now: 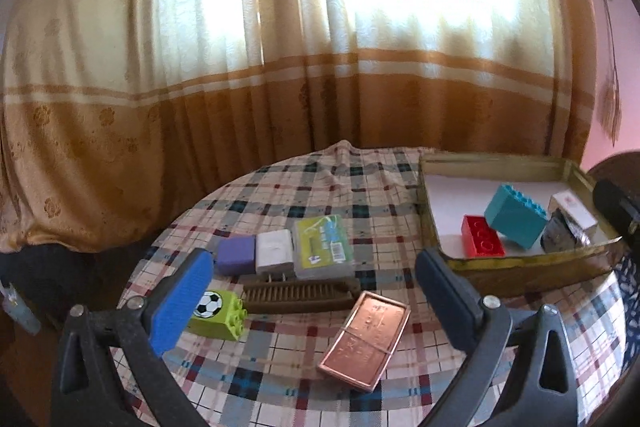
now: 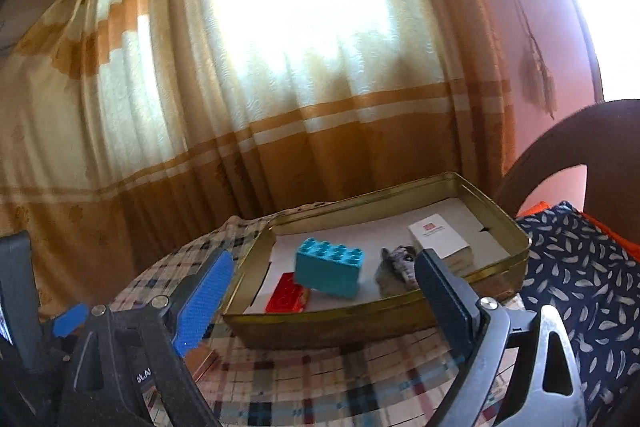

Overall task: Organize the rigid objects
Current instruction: 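Move both grippers back toward the copper plate and green block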

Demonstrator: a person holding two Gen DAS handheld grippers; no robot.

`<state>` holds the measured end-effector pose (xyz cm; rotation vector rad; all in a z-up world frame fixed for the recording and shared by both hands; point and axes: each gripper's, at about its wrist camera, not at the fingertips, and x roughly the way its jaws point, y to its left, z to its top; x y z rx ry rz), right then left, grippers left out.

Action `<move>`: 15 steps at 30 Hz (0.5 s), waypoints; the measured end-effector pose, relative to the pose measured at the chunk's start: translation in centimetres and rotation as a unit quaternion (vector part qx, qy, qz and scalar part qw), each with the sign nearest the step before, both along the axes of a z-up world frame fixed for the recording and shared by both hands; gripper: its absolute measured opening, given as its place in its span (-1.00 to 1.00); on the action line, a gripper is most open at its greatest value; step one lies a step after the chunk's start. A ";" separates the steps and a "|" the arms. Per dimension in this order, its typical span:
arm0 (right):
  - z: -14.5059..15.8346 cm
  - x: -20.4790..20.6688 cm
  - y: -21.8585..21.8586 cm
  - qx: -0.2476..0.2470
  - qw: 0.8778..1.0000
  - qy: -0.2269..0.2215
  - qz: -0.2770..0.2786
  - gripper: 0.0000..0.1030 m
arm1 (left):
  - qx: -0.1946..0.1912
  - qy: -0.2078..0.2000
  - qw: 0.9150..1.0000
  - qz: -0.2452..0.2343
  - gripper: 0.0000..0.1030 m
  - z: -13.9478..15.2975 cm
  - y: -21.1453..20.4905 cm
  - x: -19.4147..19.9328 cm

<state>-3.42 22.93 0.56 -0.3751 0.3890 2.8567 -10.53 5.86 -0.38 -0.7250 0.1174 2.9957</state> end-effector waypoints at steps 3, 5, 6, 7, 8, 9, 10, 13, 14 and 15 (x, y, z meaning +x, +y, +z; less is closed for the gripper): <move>-0.1 -0.3 -1.3 0.022 1.000 -0.008 0.012 0.82 | -0.006 0.002 1.000 0.008 0.99 -0.2 -0.5 0.3; -0.3 -0.7 -1.9 0.029 0.999 -0.016 0.020 0.82 | -0.006 -0.006 1.000 0.011 0.99 -0.5 -0.8 0.4; -0.4 -0.7 -2.2 0.027 0.999 -0.018 0.026 0.82 | -0.003 -0.007 1.000 0.010 0.99 -0.5 -1.0 0.5; -0.5 -0.7 -2.4 0.027 0.999 -0.017 0.031 0.82 | 0.002 -0.007 1.000 0.008 0.99 -0.5 -1.2 0.6; -0.5 -0.5 -2.6 0.031 0.999 -0.016 0.032 0.82 | 0.005 -0.007 1.000 0.008 0.99 -0.5 -1.3 0.6; -0.5 -0.5 -2.9 0.039 0.999 -0.015 0.031 0.82 | 0.007 -0.009 1.000 0.009 0.99 -0.5 -1.5 0.7; -0.5 -0.4 -3.2 0.043 0.998 -0.014 0.032 0.82 | 0.009 -0.012 1.000 0.010 0.99 -0.6 -1.7 0.5; -0.4 -0.3 -3.4 0.049 0.998 -0.013 0.031 0.82 | 0.016 -0.020 1.000 0.017 0.99 -0.7 -2.2 0.4; -0.4 -0.3 -3.5 0.047 0.998 -0.015 0.031 0.82 | 0.017 -0.020 0.999 0.019 0.99 -0.7 -2.3 0.4; -0.5 -0.3 -3.4 0.044 0.998 -0.017 0.032 0.82 | 0.016 -0.021 0.999 0.021 0.99 -0.7 -2.4 0.3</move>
